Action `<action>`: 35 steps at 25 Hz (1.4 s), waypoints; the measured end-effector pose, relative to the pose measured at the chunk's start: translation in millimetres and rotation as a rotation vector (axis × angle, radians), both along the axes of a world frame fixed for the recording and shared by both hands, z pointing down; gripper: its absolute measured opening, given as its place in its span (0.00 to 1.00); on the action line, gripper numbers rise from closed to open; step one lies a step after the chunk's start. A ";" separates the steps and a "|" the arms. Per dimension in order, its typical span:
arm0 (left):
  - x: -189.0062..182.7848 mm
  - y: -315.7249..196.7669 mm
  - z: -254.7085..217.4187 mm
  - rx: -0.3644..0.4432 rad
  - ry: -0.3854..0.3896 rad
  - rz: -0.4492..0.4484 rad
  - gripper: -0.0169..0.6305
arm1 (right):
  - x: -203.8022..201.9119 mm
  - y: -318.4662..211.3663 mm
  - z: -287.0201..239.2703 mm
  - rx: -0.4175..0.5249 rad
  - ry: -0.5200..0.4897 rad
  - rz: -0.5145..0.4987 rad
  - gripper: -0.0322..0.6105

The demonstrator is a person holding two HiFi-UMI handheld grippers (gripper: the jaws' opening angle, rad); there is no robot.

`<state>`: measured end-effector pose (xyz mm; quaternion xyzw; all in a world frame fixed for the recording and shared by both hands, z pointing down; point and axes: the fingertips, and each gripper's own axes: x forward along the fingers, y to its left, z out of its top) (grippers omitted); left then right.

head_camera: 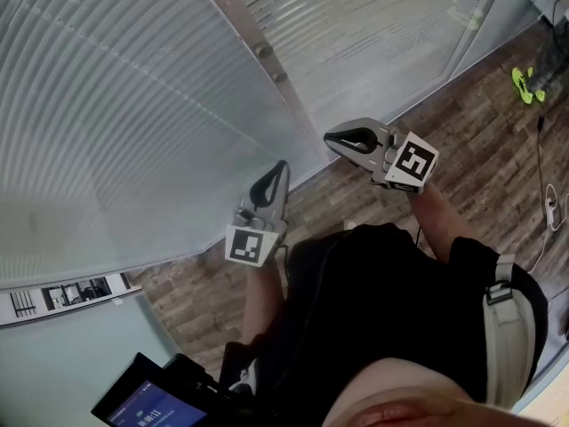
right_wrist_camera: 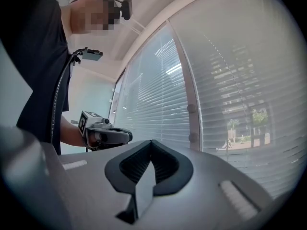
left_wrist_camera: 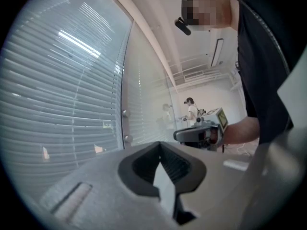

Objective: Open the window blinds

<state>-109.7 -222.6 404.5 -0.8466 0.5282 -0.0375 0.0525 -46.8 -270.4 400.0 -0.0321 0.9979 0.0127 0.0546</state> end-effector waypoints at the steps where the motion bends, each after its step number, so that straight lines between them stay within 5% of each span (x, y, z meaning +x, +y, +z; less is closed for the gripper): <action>1: -1.0 -0.3 0.2 0.001 -0.002 -0.006 0.03 | -0.2 -1.0 0.0 0.007 0.002 0.003 0.06; 13: -17.2 -7.8 -0.5 0.013 0.002 0.068 0.03 | -10.8 -8.7 0.1 0.009 0.049 0.101 0.06; 35: -54.0 13.6 8.1 -0.005 0.051 0.206 0.03 | -59.1 -48.3 -32.4 0.206 0.240 0.343 0.06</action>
